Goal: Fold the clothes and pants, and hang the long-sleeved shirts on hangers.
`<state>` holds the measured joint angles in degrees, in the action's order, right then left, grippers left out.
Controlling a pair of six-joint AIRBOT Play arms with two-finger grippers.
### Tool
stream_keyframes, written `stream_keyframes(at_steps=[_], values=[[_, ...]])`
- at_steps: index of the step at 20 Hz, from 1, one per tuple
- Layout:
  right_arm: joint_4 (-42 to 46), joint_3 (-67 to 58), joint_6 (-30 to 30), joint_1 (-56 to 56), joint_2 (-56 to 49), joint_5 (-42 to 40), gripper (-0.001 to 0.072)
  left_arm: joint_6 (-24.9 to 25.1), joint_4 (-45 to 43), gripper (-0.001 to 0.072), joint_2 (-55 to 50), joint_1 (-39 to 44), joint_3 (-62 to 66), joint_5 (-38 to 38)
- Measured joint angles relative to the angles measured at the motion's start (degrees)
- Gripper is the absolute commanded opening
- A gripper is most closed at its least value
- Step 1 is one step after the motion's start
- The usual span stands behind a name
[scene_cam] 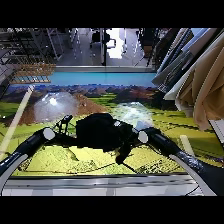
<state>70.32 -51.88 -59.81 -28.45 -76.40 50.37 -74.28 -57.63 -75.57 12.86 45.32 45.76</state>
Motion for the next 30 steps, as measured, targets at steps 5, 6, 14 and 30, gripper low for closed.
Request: stream_keyframes(at_steps=[5, 6, 14, 30], values=[[0.0, 0.0, -0.1, -0.1, 0.0, -0.3, 0.0019, 4.2, 4.4, 0.0199, -3.6, 0.1, 0.0, -2.7], [0.0, 0.0, -0.1, -0.1, 0.0, -0.3, 0.0018, 6.5, 6.8, 0.0034, -3.8, 0.1, 0.0, -2.6], [6.8, -3.1, -4.3, -0.1, 8.3, 10.9, 0.0017, 19.1, 19.2, 0.0024, 1.8, -2.8, 1.7, 5.7], [15.4, -57.1, 3.5, -0.1, 28.0, 29.0, 0.0016, 25.0, 67.9, 0.0027, 42.6, -20.2, 14.8, 18.6]])
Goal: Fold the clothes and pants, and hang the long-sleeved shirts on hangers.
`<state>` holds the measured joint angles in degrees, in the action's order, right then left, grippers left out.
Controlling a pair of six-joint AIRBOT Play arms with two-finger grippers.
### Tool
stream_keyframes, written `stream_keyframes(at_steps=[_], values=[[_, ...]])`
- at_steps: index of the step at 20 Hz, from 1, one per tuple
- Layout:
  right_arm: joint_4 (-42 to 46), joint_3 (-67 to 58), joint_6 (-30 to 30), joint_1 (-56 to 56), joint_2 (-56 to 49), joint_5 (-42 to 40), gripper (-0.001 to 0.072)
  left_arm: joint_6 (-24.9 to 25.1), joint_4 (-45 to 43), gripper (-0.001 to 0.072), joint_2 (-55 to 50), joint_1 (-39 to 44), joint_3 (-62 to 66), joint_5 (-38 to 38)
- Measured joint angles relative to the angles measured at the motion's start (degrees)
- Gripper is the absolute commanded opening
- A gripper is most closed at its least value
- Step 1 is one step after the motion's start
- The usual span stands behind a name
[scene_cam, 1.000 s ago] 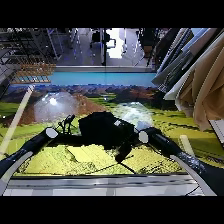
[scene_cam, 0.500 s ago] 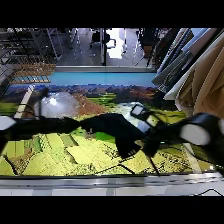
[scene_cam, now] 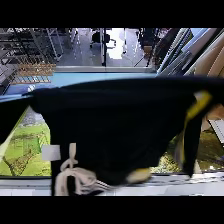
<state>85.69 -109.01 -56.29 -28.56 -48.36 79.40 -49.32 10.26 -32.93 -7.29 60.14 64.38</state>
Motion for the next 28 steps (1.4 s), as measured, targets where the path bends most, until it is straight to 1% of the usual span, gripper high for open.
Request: stream_keyframes(at_steps=[3, 6, 7, 8, 9, 10, 11, 12, 13, 14, 15, 17, 19, 21, 22, 24, 28], values=[[1.6, -1.7, 3.4, 2.3, -12.7, -3.8, 0.0016, -0.9, -11.7, 0.0027, -3.4, -0.2, 0.0, -7.9], [-3.0, -2.3, 5.1, 6.6, -30.8, -8.7, 0.0026, -1.3, -22.3, 0.0028, -12.9, -0.3, -0.3, -11.9], [-5.1, -2.5, 5.4, 7.7, -36.7, -11.6, 0.0151, -1.5, -25.0, 0.0038, -17.4, -0.5, -0.6, -13.5], [-5.9, -2.5, 5.3, 8.8, -42.8, -15.2, 0.0379, -1.5, -27.2, 0.027, -22.1, -0.6, -0.7, -15.9], [-6.6, -2.7, 3.8, 9.7, -47.8, -18.6, 0.0512, -1.5, -28.8, 0.0676, -27.4, -0.8, -0.8, -19.5], [-7.4, -3.1, 0.8, 10.7, -52.3, -22.3, 0.0522, -1.6, -29.8, 0.0696, -32.3, -1.0, -0.6, -22.6], [-8.4, -3.3, -2.8, 11.6, -55.5, -24.1, 0.0517, -1.7, -30.6, 0.0695, -37.5, -1.5, 0.1, -25.3], [-9.3, -3.6, -6.5, 12.6, -57.8, -25.0, 0.0494, -1.7, -31.3, 0.0682, -41.8, -2.2, 1.0, -26.3], [-9.7, -3.8, -9.6, 14.1, -59.1, -24.7, 0.0491, -1.7, -31.8, 0.0623, -45.6, -3.3, 1.9, -26.1], [-10.3, -3.9, -11.7, 15.7, -59.5, -23.2, 0.0429, -1.7, -32.2, 0.0569, -48.2, -4.5, 2.7, -25.3], [-11.6, -3.9, -13.4, 17.4, -59.6, -20.6, 0.0398, -1.9, -33.2, 0.0558, -50.1, -5.9, 3.3, -23.6], [-17.2, -2.6, -15.5, 21.6, -58.4, -13.3, 0.0399, -5.2, -37.4, 0.0558, -52.0, -8.4, 4.0, -18.9], [-24.2, 2.6, -16.9, 25.7, -54.9, -6.1, 0.0398, -11.2, -45.5, 0.0559, -52.9, -10.2, 4.3, -12.9], [-31.1, 13.4, -17.3, 28.9, -48.5, -0.7, 0.0399, -16.8, -54.0, 0.0559, -53.4, -11.0, 4.3, -6.8], [-33.3, 19.8, -17.7, 30.0, -44.7, 0.5, 0.0405, -18.9, -57.0, 0.0559, -53.5, -11.1, 4.1, -4.7], [-36.1, 35.3, -18.7, 31.9, -36.0, 0.3, 0.0406, -21.5, -60.2, 0.056, -53.7, -11.1, 3.7, -2.3], [-39.3, 63.8, -19.7, 35.0, -20.3, -4.7, 0.0406, -23.7, -62.5, 0.0559, -54.7, -10.1, 3.5, -1.2]])
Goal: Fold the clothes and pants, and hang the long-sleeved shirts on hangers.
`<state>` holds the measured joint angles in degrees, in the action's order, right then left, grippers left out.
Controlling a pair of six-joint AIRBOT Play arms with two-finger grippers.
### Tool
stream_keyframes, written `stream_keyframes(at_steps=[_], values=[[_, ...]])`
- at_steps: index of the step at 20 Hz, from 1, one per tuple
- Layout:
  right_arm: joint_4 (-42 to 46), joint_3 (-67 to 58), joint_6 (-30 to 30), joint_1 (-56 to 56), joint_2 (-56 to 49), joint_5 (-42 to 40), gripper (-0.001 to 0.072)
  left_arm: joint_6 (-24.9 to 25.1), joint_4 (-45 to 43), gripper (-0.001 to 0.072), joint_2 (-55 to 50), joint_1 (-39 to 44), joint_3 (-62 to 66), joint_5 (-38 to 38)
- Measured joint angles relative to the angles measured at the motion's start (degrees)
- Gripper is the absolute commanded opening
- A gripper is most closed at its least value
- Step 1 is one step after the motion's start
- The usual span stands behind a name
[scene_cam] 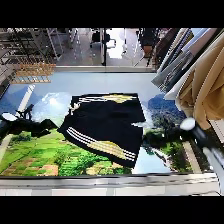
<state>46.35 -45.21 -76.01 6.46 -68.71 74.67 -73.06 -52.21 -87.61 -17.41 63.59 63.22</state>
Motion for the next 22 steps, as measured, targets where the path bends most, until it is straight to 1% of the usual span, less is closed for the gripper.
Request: stream_keyframes(at_steps=[2, 4, 5, 6, 7, 8, 9, 10, 11, 12, 13, 14, 15, 17, 19, 21, 22], values=[[-2.0, 9.5, 1.0, 0.6, 3.9, -1.3, 0.0406, -0.5, -0.2, 0.0559, -1.3, 0.8, 0.0, 0.0], [-4.3, 15.6, 2.8, 1.0, 5.5, -3.9, 0.0406, -0.8, 0.8, 0.0554, -3.0, 1.8, 0.0, -0.9], [-5.3, 17.6, 3.8, 1.0, 5.7, -4.4, 0.0406, -0.8, 1.8, 0.0515, -3.8, 2.2, 0.0, -1.3], [-6.4, 19.1, 4.7, 1.2, 5.7, -5.4, 0.0406, -0.9, 2.9, 0.0432, -4.6, 2.7, 0.0, -1.9], [-7.5, 20.2, 5.7, 1.2, 5.2, -6.7, 0.0406, -0.9, 3.9, 0.038, -5.3, 3.2, 0.0, -2.6], [-8.4, 20.9, 6.6, 1.1, 4.5, -7.3, 0.0406, -1.0, 4.8, 0.0341, -6.0, 3.7, 0.0, -3.7], [-9.7, 21.5, 7.7, 0.7, 3.5, -8.3, 0.0406, -1.0, 5.4, 0.033, -6.5, 4.0, 0.0, -4.4], [-10.9, 21.9, 8.7, -0.1, 2.3, -9.4, 0.0406, -1.1, 5.9, 0.0287, -6.9, 4.3, 0.0, -5.2], [-12.5, 22.2, 10.0, -1.2, 0.7, -11.0, 0.0399, -1.1, 6.4, 0.0179, -7.3, 4.6, 0.0, -6.1], [-15.0, 22.3, 11.5, -2.7, -1.0, -12.0, 0.0334, -1.1, 6.6, 0.0087, -7.6, 4.8, 0.0, -6.7], [-17.9, 22.3, 13.2, -4.3, -2.6, -13.5, 0.0285, -1.1, 6.9, 0.0041, -7.7, 4.9, 0.0, -7.3], [-20.8, 22.0, 15.2, -5.8, -4.0, -15.2, 0.0133, -1.1, 7.1, 0.0029, -7.9, 5.0, 0.0, -7.8], [-23.8, 21.4, 17.2, -7.5, -5.4, -17.8, 0.0019, -1.1, 7.3, 0.0029, -8.0, 5.1, 0.0, -8.4], [-28.9, 19.5, 20.3, -10.0, -6.8, -19.3, 0.0016, -1.1, 8.3, 0.0027, -8.1, 5.1, 0.0, -9.2], [-30.1, 17.2, 22.1, -11.3, -6.1, -18.3, 0.0016, 0.0, 9.4, 0.0026, -7.4, 4.9, 0.3, -8.4], [-27.5, 14.4, 21.9, -11.8, -1.7, -14.9, 0.0015, 2.6, 10.7, 0.0026, -5.1, 3.9, 2.1, -4.9], [-24.2, 12.7, 19.9, -11.7, 1.9, -13.4, 0.0015, 3.7, 11.9, 0.0027, -3.5, 3.2, 3.6, -2.2]])
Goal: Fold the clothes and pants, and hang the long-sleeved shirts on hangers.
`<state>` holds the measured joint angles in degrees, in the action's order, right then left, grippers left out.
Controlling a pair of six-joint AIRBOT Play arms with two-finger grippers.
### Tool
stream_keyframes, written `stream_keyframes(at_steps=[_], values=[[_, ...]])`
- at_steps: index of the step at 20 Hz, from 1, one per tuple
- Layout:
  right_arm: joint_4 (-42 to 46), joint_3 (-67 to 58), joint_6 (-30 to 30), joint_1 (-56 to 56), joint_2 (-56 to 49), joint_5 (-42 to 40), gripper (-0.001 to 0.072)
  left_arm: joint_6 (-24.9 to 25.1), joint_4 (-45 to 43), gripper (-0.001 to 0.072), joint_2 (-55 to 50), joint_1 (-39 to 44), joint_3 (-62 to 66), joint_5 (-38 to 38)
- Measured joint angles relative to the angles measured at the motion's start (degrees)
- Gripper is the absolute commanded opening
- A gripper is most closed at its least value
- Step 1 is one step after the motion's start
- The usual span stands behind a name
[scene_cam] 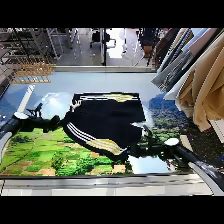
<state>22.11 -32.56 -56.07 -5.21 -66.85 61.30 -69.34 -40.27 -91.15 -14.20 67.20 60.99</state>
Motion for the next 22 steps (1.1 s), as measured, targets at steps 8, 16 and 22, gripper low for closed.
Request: stream_keyframes(at_steps=[8, 16, 22], values=[[31.4, -34.3, -19.5, 3.5, 41.3, 8.1, 0.0015, 6.3, 40.9, 0.0028, 21.7, -10.1, 18.8, 22.6], [46.7, -65.9, -23.1, 4.0, 41.7, -3.2, 0.0016, 8.5, 71.9, 0.0028, 40.2, -15.1, 23.5, 16.0], [55.1, -66.1, -25.4, 4.1, 15.8, 8.9, 0.0016, 3.2, 28.6, 0.0028, 34.8, -4.9, 17.2, 9.6]])
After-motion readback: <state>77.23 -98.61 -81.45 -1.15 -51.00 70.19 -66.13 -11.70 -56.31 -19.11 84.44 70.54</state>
